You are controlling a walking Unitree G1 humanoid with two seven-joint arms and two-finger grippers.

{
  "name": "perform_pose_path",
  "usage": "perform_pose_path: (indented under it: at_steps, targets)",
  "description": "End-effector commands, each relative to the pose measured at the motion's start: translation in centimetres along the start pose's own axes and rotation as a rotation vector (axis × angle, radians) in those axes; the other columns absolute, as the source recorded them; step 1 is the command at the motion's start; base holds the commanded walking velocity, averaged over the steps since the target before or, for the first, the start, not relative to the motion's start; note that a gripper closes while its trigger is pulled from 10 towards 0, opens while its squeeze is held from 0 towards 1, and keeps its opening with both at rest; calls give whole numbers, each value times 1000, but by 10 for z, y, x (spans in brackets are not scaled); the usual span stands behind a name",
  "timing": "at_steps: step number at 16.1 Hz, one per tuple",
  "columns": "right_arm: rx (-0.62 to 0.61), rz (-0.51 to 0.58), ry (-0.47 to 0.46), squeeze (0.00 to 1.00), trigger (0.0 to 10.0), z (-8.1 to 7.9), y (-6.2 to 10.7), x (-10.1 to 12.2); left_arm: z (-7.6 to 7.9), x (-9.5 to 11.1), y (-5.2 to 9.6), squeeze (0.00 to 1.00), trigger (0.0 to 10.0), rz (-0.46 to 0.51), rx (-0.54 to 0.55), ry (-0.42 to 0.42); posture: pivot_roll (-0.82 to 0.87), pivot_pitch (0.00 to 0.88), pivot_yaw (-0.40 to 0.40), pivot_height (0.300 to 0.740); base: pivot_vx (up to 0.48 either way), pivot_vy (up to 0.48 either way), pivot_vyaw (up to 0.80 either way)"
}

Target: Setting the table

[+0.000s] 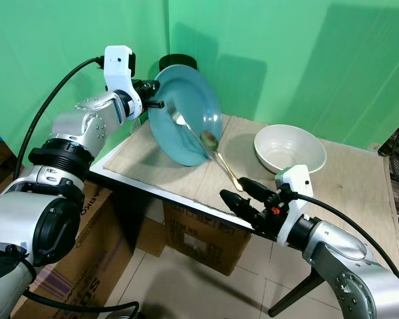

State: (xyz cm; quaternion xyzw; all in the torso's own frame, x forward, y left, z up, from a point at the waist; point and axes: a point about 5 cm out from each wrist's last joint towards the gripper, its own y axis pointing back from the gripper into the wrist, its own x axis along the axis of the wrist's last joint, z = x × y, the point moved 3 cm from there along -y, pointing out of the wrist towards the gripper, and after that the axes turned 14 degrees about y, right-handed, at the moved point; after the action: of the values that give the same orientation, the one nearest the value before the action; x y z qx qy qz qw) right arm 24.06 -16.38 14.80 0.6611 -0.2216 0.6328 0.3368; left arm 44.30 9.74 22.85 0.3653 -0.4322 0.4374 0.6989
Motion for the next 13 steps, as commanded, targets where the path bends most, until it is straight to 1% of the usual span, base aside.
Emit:
perform_pose_path:
  at_steps: [1, 4, 5, 6, 7, 8, 10, 11, 12, 13]
  targets:
    - [-11, 15, 25, 0, 10000, 2, 0, 5, 10, 20, -1, 0, 0, 63, -23, -78, -62, 0, 15, 740, 0, 0, 0]
    - [-18, 15, 31, 0, 10000, 4, -1, 5, 9, 26, 0, 0, 0, 94, -9, -134, -59, 0, 13, 740, 0, 0, 0]
    - [-21, 18, 33, 0, 10000, 5, -2, 6, 8, 29, 1, 0, 0, 112, 1, -159, -58, 0, 11, 740, 0, 0, 0]
    - [-32, 22, 36, 0, 10000, 7, -2, 7, 7, 34, 2, 0, 0, 142, 10, -203, -57, 0, 10, 740, 0, 0, 0]
    - [-34, 22, 37, 0, 10000, 8, -2, 7, 7, 35, 2, 0, 0, 148, 9, -212, -57, 0, 10, 740, 0, 0, 0]
    - [-43, 25, 39, 0, 10000, 10, -2, 8, 9, 40, 2, 0, 0, 172, 8, -244, -58, 0, 11, 740, 0, 0, 0]
    - [-50, 29, 42, 0, 10000, 11, -3, 9, 18, 46, 3, 0, 0, 211, -29, -286, -58, 0, 9, 740, 0, 0, 0]
    - [-52, 31, 45, 0, 10000, 12, -3, 10, 24, 48, 3, 0, 0, 236, -57, -295, -58, 0, 10, 740, 0, 0, 0]
    - [-55, 33, 47, 0, 10000, 12, -3, 10, 26, 49, 3, 0, 0, 249, -67, -299, -59, 0, 11, 740, 0, 0, 0]
    - [-67, 37, 54, 0, 10000, 14, -3, 11, 30, 54, 5, 0, 0, 296, -80, -332, -59, 0, 11, 740, 0, 0, 0]
